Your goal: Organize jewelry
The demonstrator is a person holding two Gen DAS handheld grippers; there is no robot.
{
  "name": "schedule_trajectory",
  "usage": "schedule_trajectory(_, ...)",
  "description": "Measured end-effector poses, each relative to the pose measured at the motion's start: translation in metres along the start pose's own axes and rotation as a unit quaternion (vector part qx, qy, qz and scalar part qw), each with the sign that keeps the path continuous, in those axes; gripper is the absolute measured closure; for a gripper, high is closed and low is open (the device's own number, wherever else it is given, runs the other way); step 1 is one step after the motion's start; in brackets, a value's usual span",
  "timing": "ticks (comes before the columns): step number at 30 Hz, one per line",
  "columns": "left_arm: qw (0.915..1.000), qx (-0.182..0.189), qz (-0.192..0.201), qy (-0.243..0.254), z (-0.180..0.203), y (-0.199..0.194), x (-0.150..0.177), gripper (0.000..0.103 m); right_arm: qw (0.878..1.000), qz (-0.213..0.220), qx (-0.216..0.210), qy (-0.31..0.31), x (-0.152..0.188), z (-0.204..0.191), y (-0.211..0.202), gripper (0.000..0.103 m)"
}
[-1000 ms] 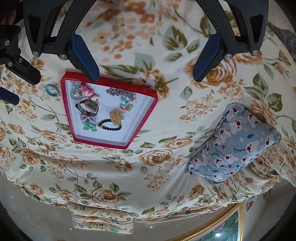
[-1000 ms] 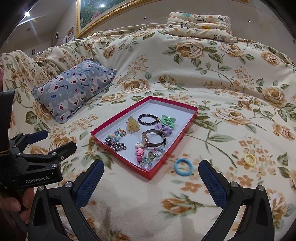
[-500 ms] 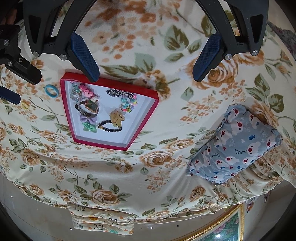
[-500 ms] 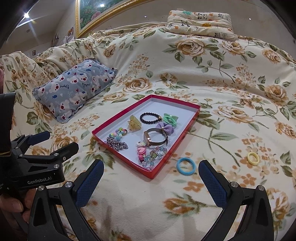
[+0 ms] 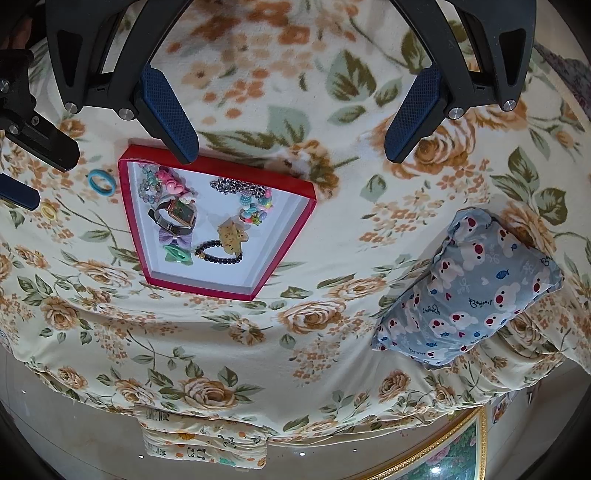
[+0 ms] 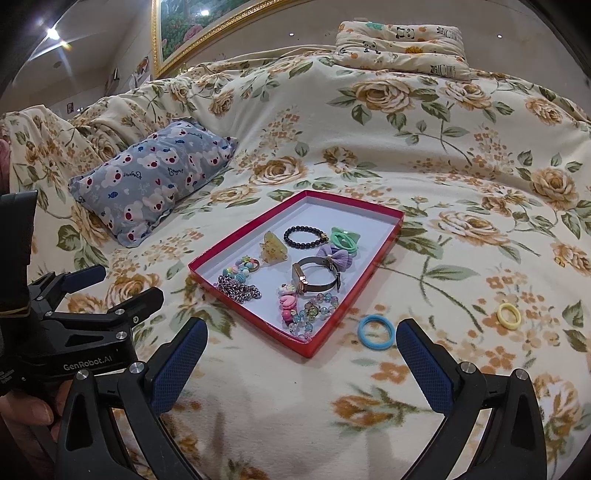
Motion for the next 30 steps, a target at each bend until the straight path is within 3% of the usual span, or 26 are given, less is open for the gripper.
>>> schedule_trajectory(30, 1.0000, 0.001, -0.001, -0.001, -0.0003, 0.0016, 0.0016, 0.001, 1.000, 0.000, -0.001, 0.001, 0.0001, -0.0016, 0.0003, 0.000)
Point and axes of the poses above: each gripper's, at about its wrist camera, not at the fingertips, and y roughly the way its jaws point, z to its right, x to its underside, the point moved 7 cm from there along y, roughly the way its jaws point, and after that the axes turned 12 degrees about -y, right-handed, at the moved point
